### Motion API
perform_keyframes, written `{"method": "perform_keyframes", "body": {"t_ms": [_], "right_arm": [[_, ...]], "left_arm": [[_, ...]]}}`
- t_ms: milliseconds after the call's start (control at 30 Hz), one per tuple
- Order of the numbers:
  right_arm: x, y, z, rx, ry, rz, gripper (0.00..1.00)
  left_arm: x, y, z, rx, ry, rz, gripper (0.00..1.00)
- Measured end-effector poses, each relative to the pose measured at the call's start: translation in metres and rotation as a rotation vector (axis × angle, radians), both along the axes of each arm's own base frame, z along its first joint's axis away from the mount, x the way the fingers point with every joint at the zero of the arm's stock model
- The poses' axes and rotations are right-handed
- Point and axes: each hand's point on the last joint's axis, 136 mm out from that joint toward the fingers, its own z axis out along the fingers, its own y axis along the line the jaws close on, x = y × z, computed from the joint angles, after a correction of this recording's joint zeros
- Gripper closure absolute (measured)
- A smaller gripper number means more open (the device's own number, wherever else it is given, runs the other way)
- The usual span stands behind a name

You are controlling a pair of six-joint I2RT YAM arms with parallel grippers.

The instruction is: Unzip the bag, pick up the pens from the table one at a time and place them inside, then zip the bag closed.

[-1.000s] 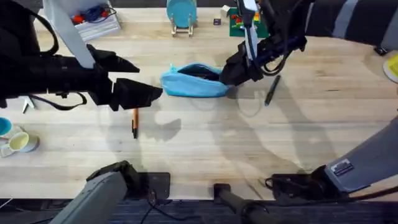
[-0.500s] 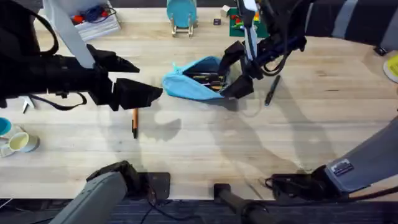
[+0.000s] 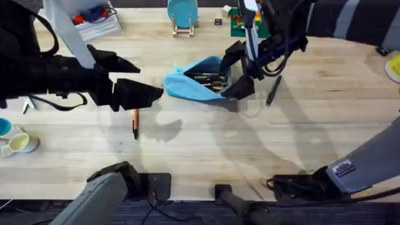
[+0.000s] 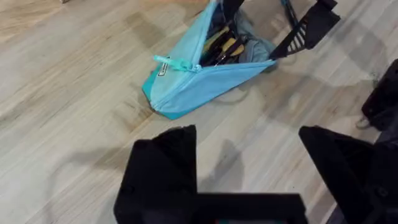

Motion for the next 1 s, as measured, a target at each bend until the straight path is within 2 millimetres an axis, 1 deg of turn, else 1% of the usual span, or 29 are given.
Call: {"method": "perform_keyframes", "body": {"t_ms": [233, 400, 500, 700, 1000], "right_arm": [[0.000, 0.000, 0.001, -0.002, 0.029, -0.029, 0.005], [0.001, 0.001, 0.010, -0.004, 0.061, -0.076, 0.004], [0.004, 0.002, 0.024, 0.004, 0.052, -0.109, 0.004], [0.008, 0.003, 0.064, 0.039, -0.025, -0.140, 0.004], [0.004, -0.013, 0.107, -0.001, -0.185, -0.188, 0.004]], "left_arm": [[0.000, 0.000, 0.000, 0.000, 0.000, 0.000, 0.007], [0.000, 0.000, 0.000, 0.000, 0.000, 0.000, 0.008], [0.000, 0.000, 0.000, 0.000, 0.000, 0.000, 0.008], [0.000, 0.000, 0.000, -0.001, 0.001, 0.001, 0.008], [0.000, 0.000, 0.000, -0.001, 0.002, 0.002, 0.007]]}}
